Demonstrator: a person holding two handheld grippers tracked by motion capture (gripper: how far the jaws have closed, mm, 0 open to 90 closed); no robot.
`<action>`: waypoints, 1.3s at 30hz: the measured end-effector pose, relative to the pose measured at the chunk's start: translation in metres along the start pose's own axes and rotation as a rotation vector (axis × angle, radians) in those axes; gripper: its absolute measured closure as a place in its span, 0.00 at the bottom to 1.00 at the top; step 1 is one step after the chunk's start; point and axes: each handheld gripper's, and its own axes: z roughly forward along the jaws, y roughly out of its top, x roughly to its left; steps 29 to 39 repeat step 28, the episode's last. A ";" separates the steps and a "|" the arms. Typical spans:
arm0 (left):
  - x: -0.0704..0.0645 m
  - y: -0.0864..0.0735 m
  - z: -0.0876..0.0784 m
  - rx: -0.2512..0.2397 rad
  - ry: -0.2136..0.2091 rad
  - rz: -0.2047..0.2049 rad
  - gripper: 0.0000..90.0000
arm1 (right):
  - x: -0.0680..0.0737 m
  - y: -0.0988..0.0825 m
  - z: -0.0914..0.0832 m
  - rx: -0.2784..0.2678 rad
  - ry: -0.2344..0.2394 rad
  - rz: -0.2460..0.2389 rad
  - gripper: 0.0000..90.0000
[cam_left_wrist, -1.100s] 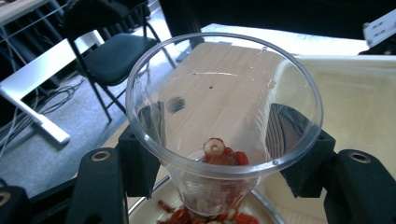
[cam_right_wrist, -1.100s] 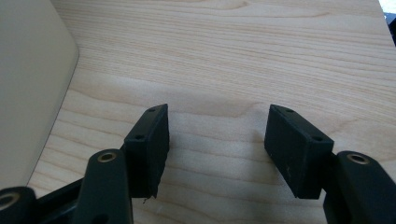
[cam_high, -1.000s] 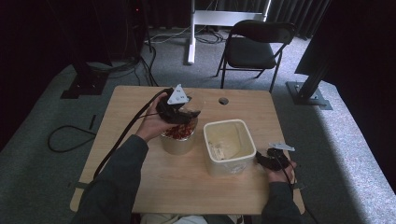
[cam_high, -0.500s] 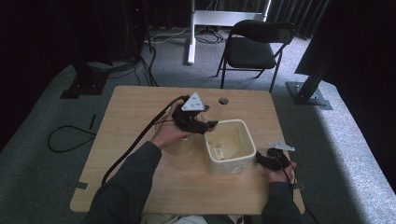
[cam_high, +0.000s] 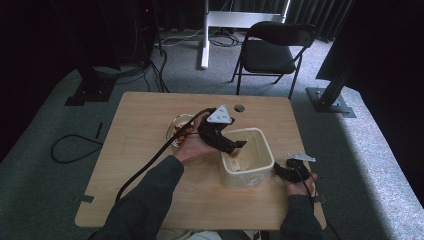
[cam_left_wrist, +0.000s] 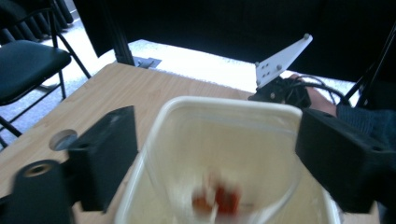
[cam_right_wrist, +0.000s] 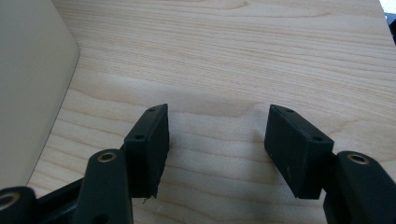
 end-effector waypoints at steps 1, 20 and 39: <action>0.000 0.000 0.000 0.002 0.004 0.002 0.11 | 0.000 0.000 0.000 0.000 0.000 0.000 0.44; 0.013 -0.011 -0.031 -0.014 0.122 0.004 0.15 | 0.000 0.000 0.000 -0.002 0.000 0.000 0.44; 0.026 -0.032 -0.061 -0.023 0.196 -0.030 0.16 | 0.002 0.001 0.003 -0.006 -0.003 0.001 0.41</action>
